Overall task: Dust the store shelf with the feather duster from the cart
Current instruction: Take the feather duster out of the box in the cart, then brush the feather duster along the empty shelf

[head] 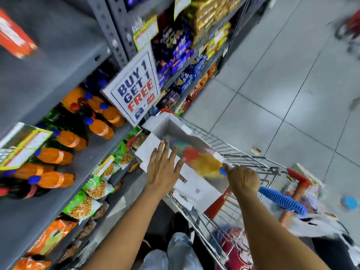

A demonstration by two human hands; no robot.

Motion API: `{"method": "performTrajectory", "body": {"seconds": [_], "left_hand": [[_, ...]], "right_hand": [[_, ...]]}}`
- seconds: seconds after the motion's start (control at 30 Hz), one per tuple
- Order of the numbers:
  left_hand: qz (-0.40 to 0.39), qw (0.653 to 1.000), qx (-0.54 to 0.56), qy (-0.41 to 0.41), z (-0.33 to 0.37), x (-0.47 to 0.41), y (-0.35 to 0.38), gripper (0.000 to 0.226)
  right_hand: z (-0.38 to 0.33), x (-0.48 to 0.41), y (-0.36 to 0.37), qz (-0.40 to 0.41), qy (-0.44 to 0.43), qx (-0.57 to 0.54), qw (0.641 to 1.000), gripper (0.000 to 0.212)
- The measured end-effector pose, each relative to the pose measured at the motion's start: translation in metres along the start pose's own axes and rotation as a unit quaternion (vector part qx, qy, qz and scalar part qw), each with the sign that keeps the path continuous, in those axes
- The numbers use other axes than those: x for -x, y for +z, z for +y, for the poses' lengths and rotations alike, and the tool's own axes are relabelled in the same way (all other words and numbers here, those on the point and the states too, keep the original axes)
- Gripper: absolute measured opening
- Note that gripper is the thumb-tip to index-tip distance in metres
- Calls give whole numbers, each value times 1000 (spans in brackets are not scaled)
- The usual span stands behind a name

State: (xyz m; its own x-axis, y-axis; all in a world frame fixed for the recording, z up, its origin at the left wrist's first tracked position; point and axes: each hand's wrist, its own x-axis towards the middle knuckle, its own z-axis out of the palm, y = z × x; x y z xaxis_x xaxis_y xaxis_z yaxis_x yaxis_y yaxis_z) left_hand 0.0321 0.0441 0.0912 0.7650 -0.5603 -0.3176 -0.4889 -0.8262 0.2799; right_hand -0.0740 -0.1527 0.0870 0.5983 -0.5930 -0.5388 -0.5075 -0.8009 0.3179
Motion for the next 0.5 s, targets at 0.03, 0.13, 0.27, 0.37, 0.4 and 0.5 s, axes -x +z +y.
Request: {"method": "performTrajectory", "body": {"seconds": [0.03,0.13,0.27,0.37,0.4,0.5], "left_hand": [[7,1000,-6,2,4,0,-18,59],[45,998,-23,28,14,3,-71,59],[99,993,-21,56,25,5,-133,60],[150,987,1,63,32,15,-183,58],[164,984,-3,66,33,18,-199,57],[200,977,-4,74,37,33,-251,58]], "right_hand": [[9,7,-13,23,2,-17,1000,60],[36,33,-51,112,-46,-25,992,67],[68,58,-99,183,-96,19,978,66],[86,77,-137,223,-119,39,967,63],[91,81,-147,235,-125,45,963,59],[95,95,-182,279,-130,39,951,52]]}}
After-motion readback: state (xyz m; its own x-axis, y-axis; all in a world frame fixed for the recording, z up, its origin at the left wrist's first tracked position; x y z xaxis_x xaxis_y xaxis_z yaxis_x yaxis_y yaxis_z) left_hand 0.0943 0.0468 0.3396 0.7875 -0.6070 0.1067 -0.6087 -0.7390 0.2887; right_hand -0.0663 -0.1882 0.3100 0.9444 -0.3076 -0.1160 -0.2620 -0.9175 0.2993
